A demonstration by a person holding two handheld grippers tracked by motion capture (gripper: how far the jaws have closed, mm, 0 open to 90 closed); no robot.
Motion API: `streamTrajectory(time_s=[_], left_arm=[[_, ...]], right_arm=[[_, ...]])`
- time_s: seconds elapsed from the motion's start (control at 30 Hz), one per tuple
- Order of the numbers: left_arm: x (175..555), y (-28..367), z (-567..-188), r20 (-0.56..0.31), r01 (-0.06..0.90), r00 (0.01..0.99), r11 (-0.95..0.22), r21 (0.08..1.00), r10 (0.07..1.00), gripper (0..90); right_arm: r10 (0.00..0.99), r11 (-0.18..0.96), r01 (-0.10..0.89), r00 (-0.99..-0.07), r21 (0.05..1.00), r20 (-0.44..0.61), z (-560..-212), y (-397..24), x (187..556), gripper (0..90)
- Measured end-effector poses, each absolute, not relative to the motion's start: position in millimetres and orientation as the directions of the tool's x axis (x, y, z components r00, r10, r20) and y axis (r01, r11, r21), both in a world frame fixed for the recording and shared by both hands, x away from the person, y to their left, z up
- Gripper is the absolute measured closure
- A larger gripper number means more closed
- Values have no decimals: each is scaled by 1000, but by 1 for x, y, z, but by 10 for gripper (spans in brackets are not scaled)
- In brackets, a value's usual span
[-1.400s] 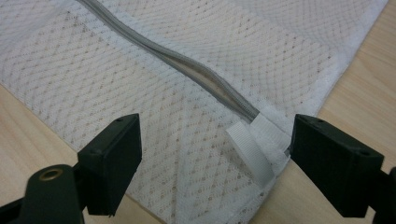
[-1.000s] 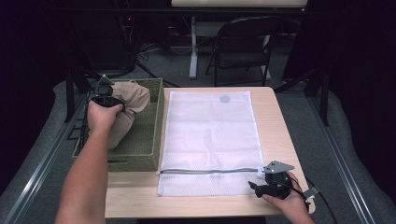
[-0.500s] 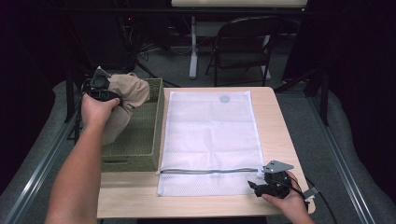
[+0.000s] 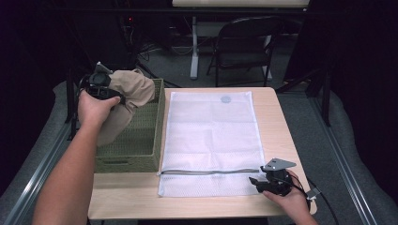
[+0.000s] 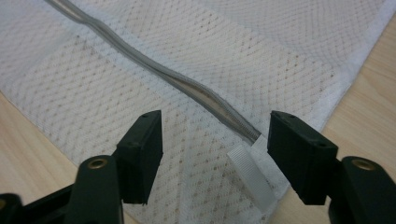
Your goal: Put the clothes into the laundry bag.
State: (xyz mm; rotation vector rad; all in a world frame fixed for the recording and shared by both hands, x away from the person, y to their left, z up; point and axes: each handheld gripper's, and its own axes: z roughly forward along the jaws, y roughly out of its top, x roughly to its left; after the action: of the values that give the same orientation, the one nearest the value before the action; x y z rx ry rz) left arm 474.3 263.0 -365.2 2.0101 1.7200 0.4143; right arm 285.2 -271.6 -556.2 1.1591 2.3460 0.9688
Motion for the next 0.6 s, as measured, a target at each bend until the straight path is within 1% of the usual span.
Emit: streamTrajectory(time_s=[0.07, 0.23, 0.27, 0.3, 0.33, 0.4, 0.43, 0.6], left_arm=[[470, 262, -362, -62, 841, 186, -126, 527, 981, 532], [463, 261, -355, -56, 838, 208, -148, 524, 977, 532], [460, 261, -353, -59, 836, 216, -153, 527, 975, 532], [459, 261, -352, -63, 834, 223, -157, 529, 973, 532], [459, 261, -352, -63, 834, 223, -157, 529, 973, 532], [457, 261, -350, -69, 833, 234, -163, 529, 970, 531], [455, 260, -349, -71, 832, 237, -165, 530, 969, 531], [450, 259, -346, -59, 827, 253, -185, 531, 966, 532]], right_arm=[[798, 412, 566, -602, 714, 17, -551, -273, 287, 413], [818, 398, 569, -575, 720, 2, -541, -275, 289, 423], [824, 398, 573, -566, 716, -5, -536, -275, 291, 439], [819, 386, 576, -573, 721, 18, -534, -275, 293, 462], [810, 395, 575, -586, 716, 24, -531, -275, 295, 465], [808, 415, 555, -589, 721, -11, -524, -273, 298, 469], [808, 415, 555, -589, 721, -11, -524, -273, 298, 469], [789, 429, 510, -613, 745, -34, -497, -269, 309, 477]])
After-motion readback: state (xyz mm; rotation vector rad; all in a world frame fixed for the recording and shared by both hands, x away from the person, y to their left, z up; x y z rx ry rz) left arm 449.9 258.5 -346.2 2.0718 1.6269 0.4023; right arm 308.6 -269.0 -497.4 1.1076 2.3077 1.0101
